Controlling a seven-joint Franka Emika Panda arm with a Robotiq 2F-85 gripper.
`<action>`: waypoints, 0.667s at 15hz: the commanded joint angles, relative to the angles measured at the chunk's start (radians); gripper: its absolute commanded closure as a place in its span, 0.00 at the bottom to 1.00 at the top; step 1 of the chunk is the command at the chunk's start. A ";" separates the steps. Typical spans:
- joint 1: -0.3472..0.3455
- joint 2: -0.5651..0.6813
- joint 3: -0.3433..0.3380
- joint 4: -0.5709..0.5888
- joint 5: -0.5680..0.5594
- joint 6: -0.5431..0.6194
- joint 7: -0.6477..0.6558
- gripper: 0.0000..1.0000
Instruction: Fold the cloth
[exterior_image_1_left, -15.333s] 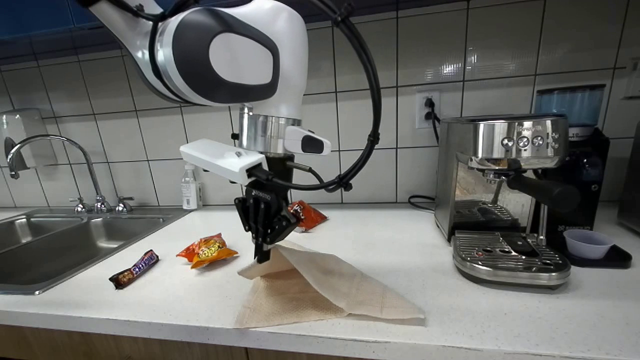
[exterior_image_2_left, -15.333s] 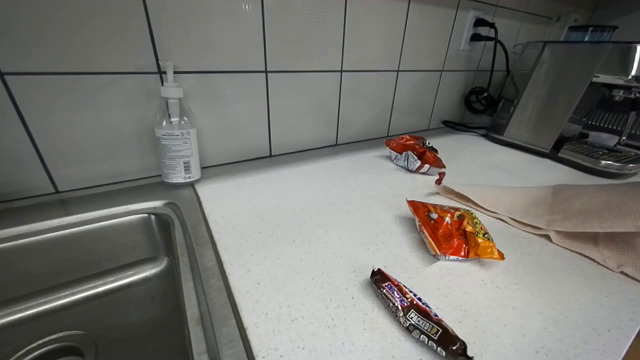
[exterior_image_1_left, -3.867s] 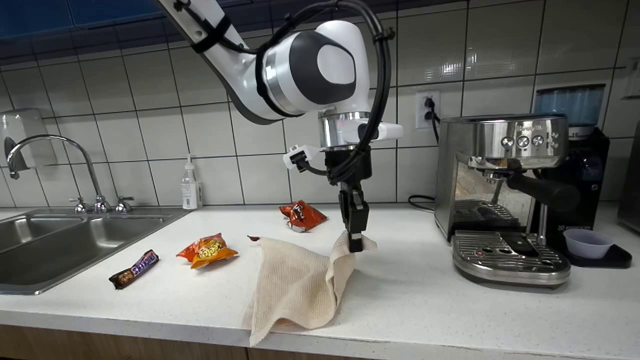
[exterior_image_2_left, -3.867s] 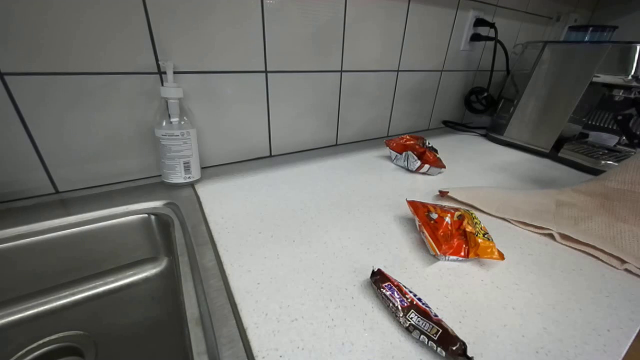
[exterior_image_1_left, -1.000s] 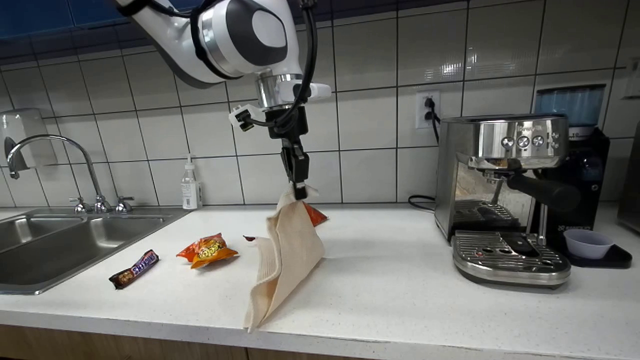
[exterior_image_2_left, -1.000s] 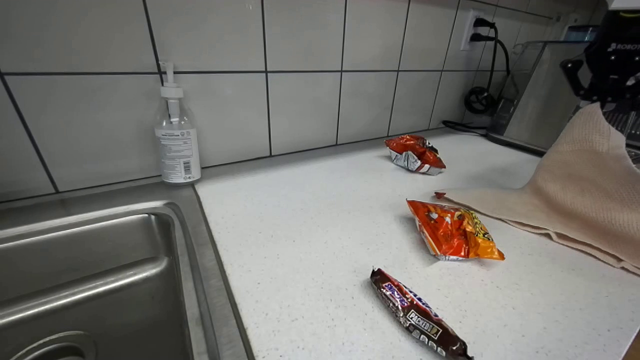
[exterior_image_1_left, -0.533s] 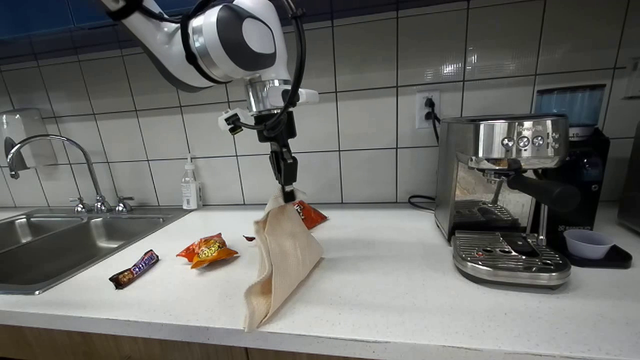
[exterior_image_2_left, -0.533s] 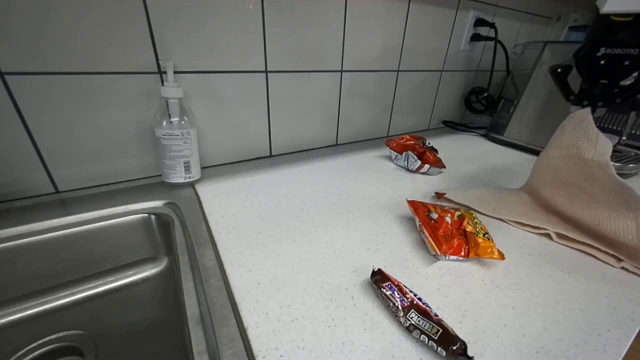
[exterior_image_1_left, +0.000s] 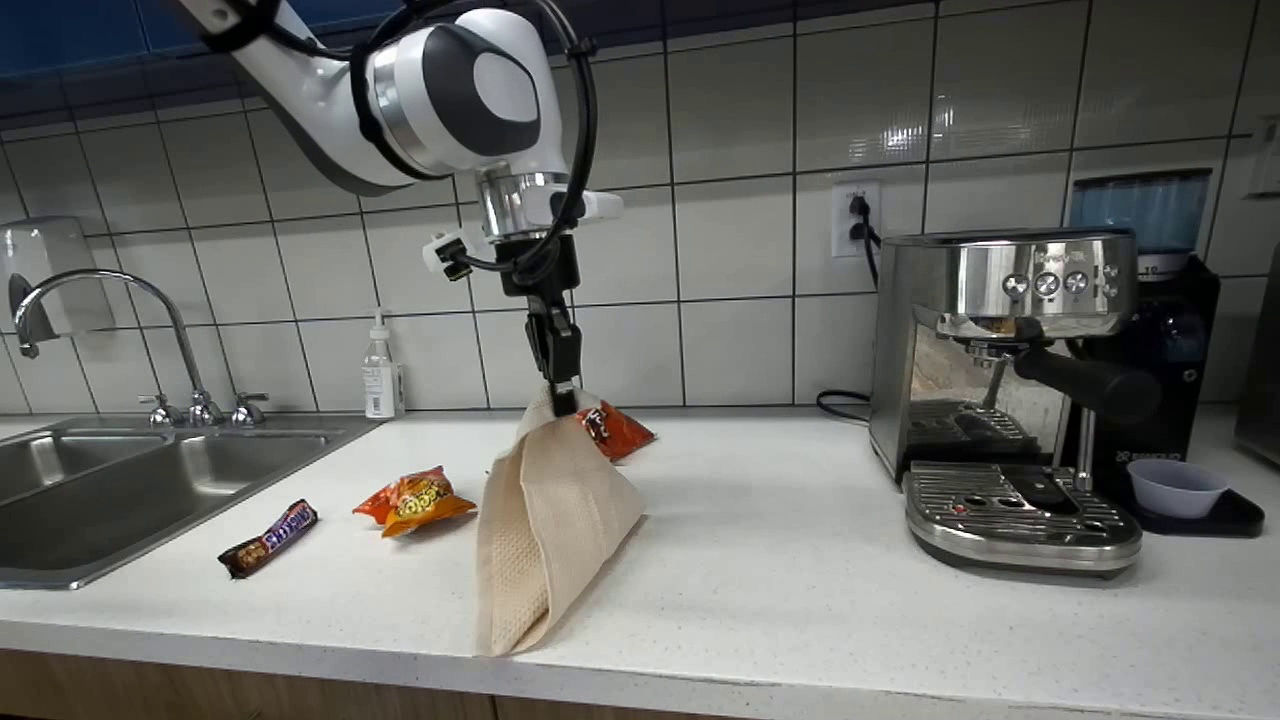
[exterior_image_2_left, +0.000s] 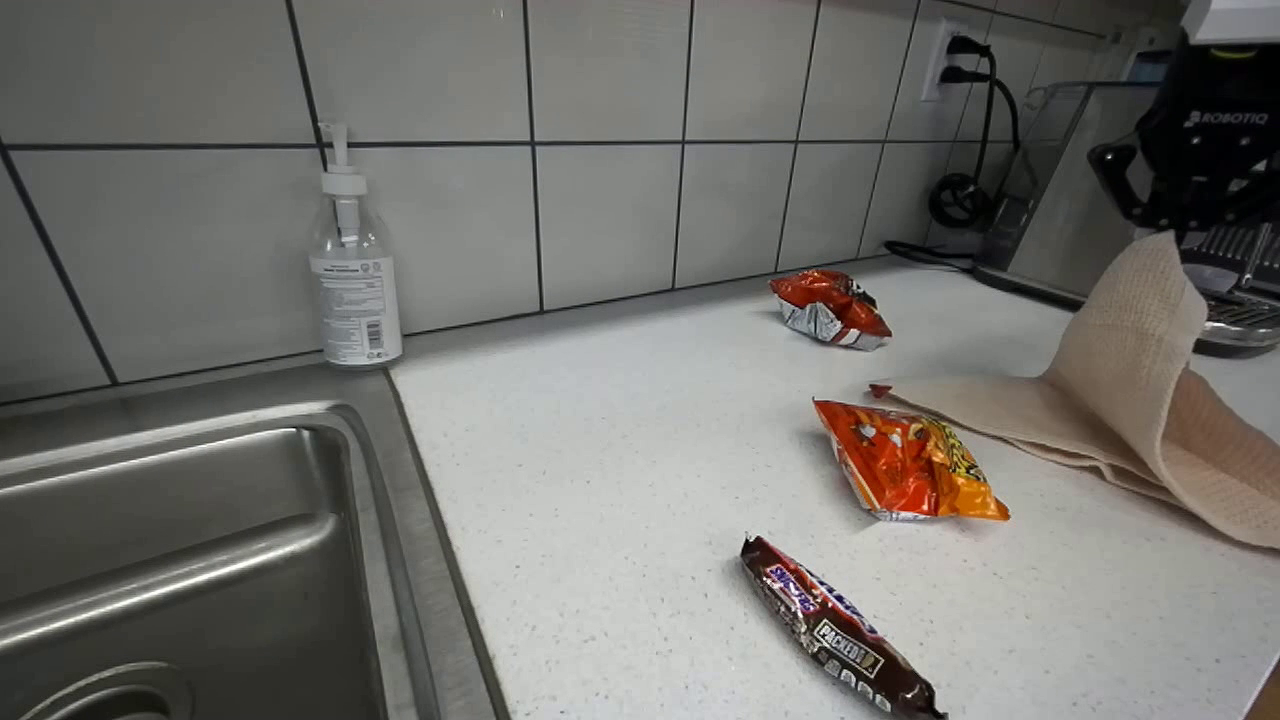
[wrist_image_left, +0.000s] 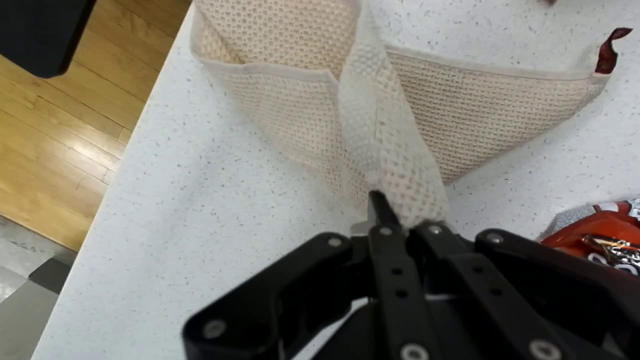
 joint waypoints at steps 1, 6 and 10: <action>0.002 -0.002 0.015 0.004 -0.019 -0.010 0.047 0.99; 0.009 0.013 0.029 0.007 -0.036 -0.004 0.084 0.99; 0.023 0.036 0.041 0.014 -0.060 0.001 0.136 0.99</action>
